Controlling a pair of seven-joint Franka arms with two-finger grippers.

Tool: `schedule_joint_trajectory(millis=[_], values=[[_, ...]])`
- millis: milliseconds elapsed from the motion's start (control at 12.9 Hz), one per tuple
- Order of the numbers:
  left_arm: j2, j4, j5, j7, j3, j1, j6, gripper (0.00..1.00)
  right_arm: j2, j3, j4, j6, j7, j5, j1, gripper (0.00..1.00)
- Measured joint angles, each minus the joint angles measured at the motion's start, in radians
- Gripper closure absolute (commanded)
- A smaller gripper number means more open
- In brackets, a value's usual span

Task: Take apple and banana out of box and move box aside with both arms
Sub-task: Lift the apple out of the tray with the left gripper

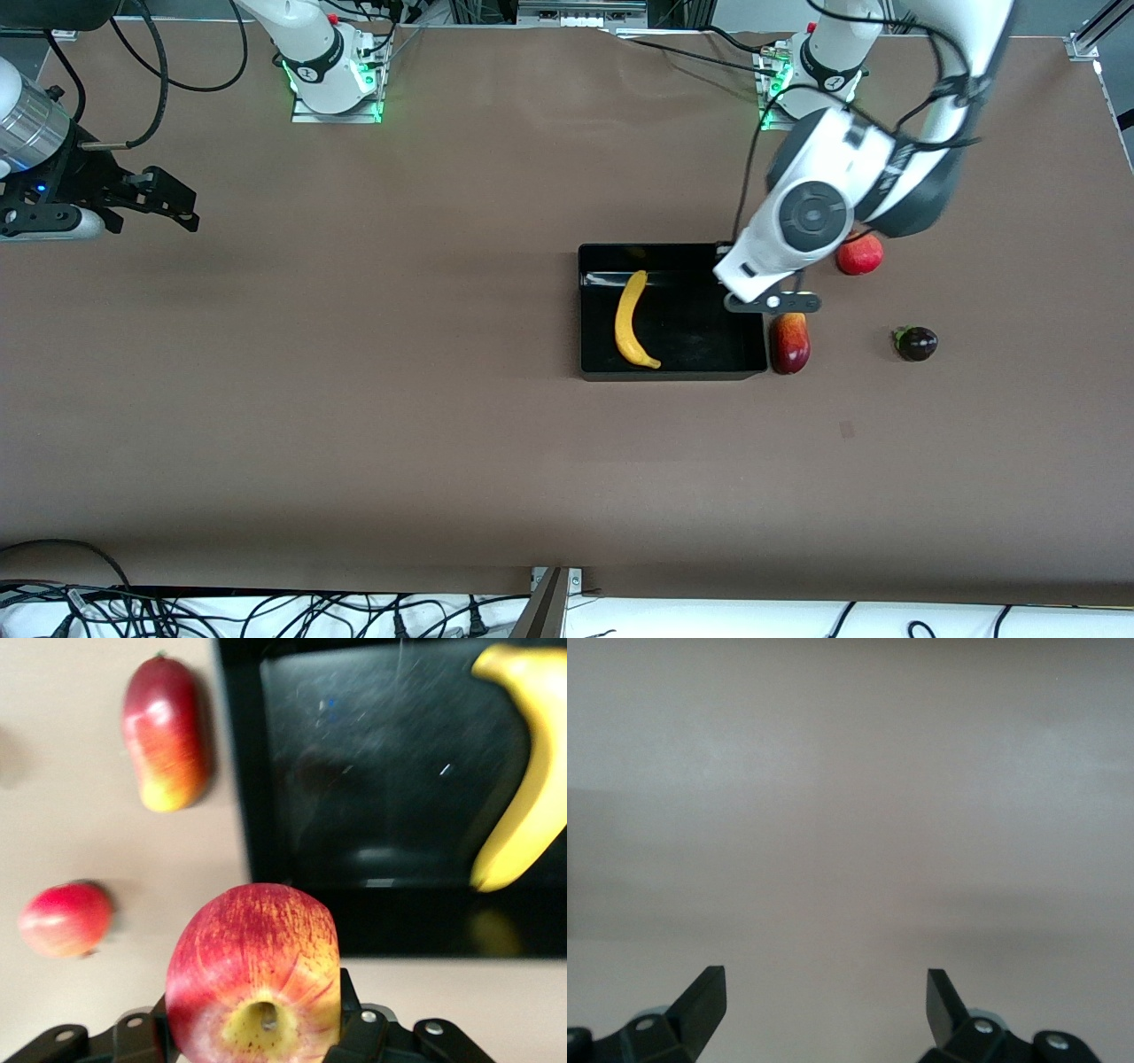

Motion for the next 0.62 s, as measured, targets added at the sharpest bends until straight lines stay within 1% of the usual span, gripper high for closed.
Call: schedule_joint_trajectory(millis=[155,232,387,542,619], values=[[0.003,-0.058,0.002,0.140,0.004,0.098,-0.006,0.86,0.000,0.000,0.000,0.000,0.000,0.000,0.000,0.00],[0.008,-0.115,0.002,0.205,0.006,0.150,0.034,0.87,0.000,0.000,0.000,0.000,0.000,0.000,0.000,0.00],[0.016,-0.249,0.003,0.294,0.009,0.224,0.185,0.86,0.000,0.000,0.000,0.000,0.000,0.000,0.000,0.00],[0.024,-0.384,0.023,0.333,0.009,0.257,0.385,0.83,0.000,0.000,0.000,0.000,0.000,0.000,0.000,0.00],[0.030,-0.441,0.038,0.339,0.009,0.266,0.472,0.54,0.000,0.000,0.000,0.000,0.000,0.000,0.000,0.00]])
